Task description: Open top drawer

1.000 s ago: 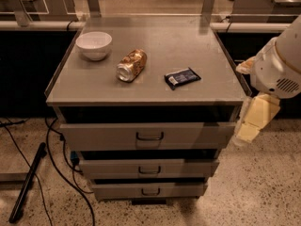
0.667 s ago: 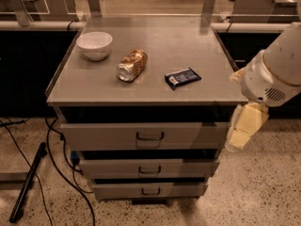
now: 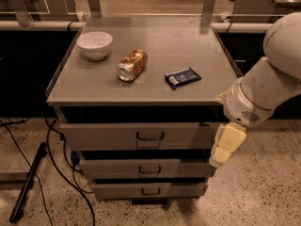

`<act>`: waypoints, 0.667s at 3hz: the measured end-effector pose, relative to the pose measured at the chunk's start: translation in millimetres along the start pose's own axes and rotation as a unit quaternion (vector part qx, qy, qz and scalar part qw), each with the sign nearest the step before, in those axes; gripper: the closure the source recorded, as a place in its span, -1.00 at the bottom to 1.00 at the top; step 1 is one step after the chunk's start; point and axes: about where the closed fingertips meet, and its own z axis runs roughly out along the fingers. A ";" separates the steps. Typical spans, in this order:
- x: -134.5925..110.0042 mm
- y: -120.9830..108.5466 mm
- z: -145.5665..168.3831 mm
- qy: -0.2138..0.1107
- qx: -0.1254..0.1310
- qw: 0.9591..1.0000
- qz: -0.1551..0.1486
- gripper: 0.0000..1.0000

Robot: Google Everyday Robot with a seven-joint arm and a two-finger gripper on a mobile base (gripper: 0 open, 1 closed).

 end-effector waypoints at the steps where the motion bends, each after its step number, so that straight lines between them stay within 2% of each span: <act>1: 6.3 0.5 13.0 0.000 -0.013 1.000 -0.004 -1.00; 2: 33.8 -2.4 50.8 -0.015 -0.021 1.000 0.005 -1.00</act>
Offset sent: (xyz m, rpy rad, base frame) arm 0.0084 -0.0325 -0.0886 0.0549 0.0473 -0.0146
